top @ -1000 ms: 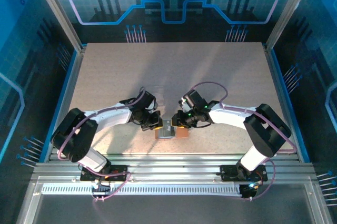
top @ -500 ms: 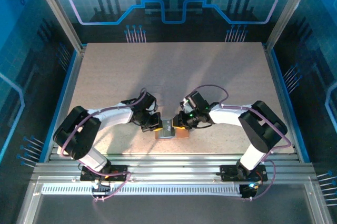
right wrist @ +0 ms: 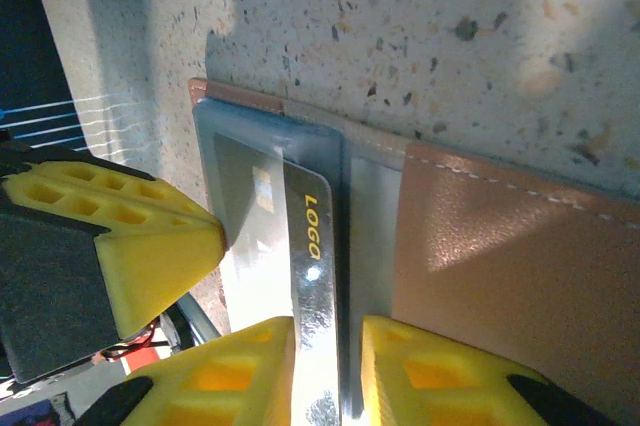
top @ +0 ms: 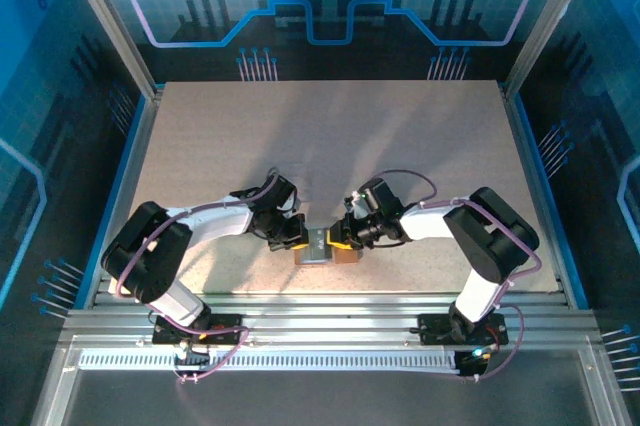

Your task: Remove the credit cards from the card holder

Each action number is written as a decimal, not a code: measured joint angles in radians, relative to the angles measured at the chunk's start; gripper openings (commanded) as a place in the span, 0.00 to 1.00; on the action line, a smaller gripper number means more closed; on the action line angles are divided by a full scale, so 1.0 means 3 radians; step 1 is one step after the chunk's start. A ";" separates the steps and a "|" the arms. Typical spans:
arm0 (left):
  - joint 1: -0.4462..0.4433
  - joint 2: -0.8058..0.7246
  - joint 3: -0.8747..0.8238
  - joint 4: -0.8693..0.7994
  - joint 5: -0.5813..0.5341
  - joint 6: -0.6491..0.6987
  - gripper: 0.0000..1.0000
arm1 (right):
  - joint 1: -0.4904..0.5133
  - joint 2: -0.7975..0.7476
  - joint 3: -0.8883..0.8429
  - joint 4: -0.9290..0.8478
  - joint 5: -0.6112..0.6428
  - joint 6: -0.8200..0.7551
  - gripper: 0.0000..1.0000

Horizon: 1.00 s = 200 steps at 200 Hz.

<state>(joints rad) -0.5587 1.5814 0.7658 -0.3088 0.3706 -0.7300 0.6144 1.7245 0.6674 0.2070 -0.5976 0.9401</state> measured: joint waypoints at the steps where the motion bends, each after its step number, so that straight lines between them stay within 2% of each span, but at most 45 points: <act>1: 0.0000 0.0000 0.0000 0.0000 0.0000 0.0000 0.00 | -0.0001 0.0001 -0.0001 0.0008 -0.0003 0.0003 0.22; 64: 0.0001 0.0000 0.0000 -0.0001 0.0000 0.0000 0.00 | -0.0024 0.0092 -0.0060 0.0299 -0.0134 0.0109 0.19; 200: 0.0000 0.0000 0.0000 -0.0001 0.0000 0.0000 0.00 | -0.0024 0.0085 -0.0060 0.0238 -0.0117 0.0076 0.06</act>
<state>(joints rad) -0.5587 1.5814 0.7658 -0.3092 0.3706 -0.7300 0.6071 1.7500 0.6495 0.2783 -0.6327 0.9630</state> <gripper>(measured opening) 0.040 0.071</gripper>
